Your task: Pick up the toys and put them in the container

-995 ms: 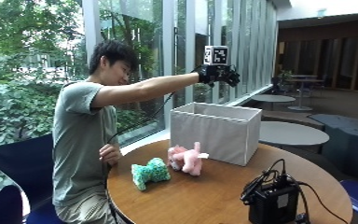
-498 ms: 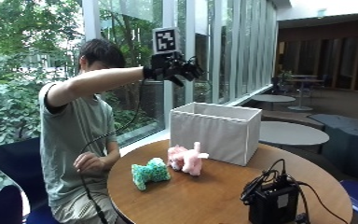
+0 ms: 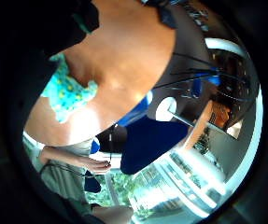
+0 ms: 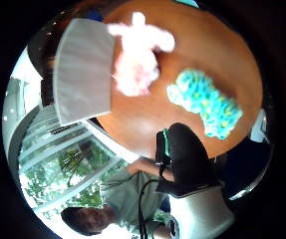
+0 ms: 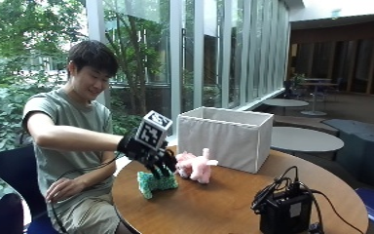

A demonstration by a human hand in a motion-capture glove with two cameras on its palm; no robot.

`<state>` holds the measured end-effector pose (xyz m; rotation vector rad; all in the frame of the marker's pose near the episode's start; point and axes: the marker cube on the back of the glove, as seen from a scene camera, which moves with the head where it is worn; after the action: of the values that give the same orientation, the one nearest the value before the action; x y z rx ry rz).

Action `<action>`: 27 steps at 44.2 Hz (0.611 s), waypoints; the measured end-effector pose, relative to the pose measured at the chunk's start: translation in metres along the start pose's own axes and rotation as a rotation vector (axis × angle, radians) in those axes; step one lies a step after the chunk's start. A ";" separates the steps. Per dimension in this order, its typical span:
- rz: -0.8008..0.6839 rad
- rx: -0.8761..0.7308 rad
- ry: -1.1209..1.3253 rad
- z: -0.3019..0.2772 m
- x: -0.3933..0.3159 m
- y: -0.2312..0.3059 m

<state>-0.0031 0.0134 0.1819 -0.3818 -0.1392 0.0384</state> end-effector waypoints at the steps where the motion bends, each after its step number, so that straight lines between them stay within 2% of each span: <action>1: -0.015 -0.028 0.012 0.018 -0.007 0.000; 6: -0.022 -0.074 0.053 0.079 -0.009 -0.017; 15: -0.056 0.145 -0.038 0.099 -0.014 -0.029; 20: -0.088 0.115 -0.036 0.114 -0.035 -0.033; 27: -0.111 0.041 -0.014 0.105 -0.050 -0.046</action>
<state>-0.0672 0.0061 0.2893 -0.3326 -0.1727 -0.0652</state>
